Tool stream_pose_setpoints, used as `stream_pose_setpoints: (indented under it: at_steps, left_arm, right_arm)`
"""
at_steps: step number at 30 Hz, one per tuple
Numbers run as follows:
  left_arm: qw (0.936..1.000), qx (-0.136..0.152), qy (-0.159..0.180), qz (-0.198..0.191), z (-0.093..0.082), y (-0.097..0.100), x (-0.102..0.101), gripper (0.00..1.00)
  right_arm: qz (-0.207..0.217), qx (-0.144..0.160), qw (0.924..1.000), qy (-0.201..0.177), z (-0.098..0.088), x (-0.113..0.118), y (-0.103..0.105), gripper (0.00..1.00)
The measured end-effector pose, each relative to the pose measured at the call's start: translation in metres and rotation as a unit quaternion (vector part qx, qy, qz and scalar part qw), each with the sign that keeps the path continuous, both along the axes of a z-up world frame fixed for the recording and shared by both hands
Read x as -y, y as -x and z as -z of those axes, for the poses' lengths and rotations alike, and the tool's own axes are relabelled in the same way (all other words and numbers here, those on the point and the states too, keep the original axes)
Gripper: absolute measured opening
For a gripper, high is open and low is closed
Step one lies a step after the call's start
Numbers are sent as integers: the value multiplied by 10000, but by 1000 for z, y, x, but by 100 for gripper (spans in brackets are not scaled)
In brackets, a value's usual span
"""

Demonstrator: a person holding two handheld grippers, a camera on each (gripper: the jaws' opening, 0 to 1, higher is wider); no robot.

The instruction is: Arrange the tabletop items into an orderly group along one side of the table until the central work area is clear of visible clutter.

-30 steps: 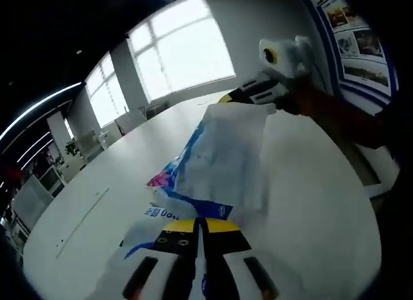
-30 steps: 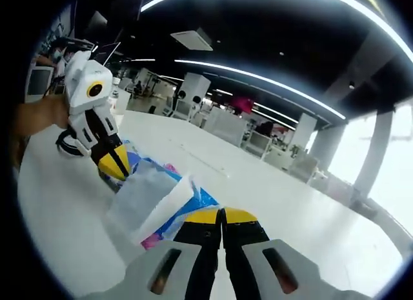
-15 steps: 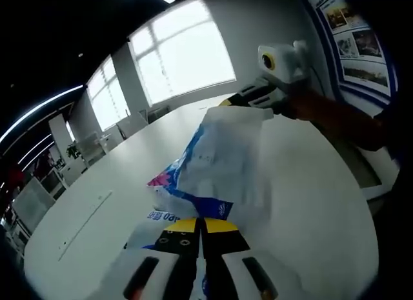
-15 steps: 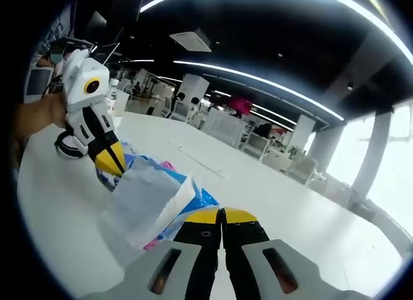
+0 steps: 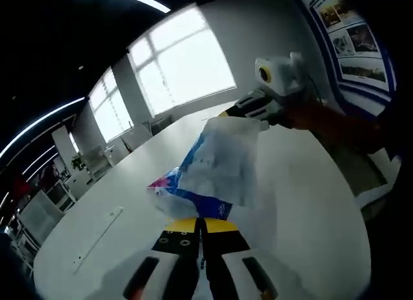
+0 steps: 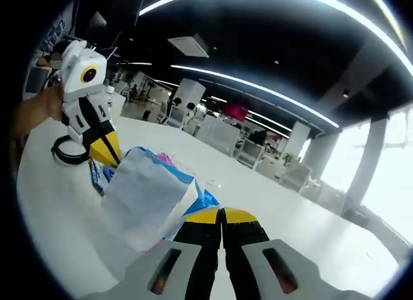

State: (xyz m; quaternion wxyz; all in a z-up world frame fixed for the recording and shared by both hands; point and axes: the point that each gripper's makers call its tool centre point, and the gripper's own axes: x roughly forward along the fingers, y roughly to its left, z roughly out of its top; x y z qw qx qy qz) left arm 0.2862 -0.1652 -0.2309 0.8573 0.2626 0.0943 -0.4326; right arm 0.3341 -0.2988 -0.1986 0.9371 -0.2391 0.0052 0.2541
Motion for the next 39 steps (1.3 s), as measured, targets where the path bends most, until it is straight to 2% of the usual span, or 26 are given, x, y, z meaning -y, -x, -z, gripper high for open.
stream_pose_setpoints:
  at_steps: [4, 10, 27, 39]
  left_arm:
    - [10000, 20, 12, 39, -8, 0, 3, 0]
    - [10000, 46, -15, 54, -11, -1, 4, 0]
    - [9999, -37, -68, 83, 6, -6, 21, 0]
    - [9998, -133, -80, 111, 15, -13, 39, 0]
  right_arm:
    - [8, 63, 10000, 3, -9, 1, -3, 0]
    - [2, 89, 10000, 17, -11, 2, -3, 0]
    - [153, -43, 9999, -37, -2, 11, -13, 0]
    - [300, -185, 9994, -38, 6, 30, -21, 0]
